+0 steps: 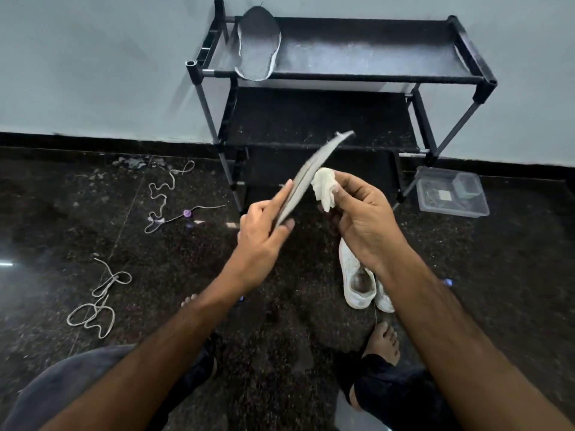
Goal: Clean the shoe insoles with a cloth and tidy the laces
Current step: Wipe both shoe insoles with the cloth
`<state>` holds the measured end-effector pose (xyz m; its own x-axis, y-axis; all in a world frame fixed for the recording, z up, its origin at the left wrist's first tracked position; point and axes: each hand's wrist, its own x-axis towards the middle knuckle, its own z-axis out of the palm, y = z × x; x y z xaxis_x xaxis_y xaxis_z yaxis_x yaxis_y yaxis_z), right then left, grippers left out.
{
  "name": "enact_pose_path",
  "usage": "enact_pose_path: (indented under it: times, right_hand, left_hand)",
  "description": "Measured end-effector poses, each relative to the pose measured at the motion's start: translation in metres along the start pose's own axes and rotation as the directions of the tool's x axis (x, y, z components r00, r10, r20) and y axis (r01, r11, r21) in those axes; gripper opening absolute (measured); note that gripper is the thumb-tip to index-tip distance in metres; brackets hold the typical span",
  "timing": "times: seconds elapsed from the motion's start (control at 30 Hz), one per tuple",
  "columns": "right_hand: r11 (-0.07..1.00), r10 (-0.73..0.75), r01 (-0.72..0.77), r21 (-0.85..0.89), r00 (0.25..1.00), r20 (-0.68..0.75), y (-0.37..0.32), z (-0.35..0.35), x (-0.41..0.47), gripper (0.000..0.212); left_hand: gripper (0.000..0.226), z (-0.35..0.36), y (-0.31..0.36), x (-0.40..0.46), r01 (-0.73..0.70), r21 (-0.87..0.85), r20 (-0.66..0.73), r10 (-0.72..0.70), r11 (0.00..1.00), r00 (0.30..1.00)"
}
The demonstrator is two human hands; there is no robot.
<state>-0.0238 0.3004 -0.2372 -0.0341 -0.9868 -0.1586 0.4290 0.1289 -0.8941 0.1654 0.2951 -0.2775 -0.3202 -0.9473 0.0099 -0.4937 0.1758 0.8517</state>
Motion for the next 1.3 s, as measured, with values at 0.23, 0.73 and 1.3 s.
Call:
enact_pose_path:
  times: [0.23, 0.73, 1.3]
  right_hand:
    - [0.963, 0.146, -0.114, 0.243, 0.982, -0.120, -0.010, -0.010, 0.000, 0.042]
    - [0.969, 0.235, -0.233, -0.080, 0.972, 0.023, -0.011, -0.017, 0.001, 0.025]
    - [0.467, -0.388, 0.476, -0.745, 0.868, 0.311, 0.001, 0.012, -0.012, 0.016]
  left_hand:
    - [0.074, 0.006, -0.010, -0.006, 0.027, 0.460, -0.101, 0.023, 0.888, 0.995]
    - [0.072, -0.013, 0.011, 0.006, 0.100, -0.452, 0.066, -0.078, 0.886, 0.995]
    - [0.078, -0.013, 0.018, 0.001, 0.232, -0.849, 0.221, -0.078, 0.475, 0.972]
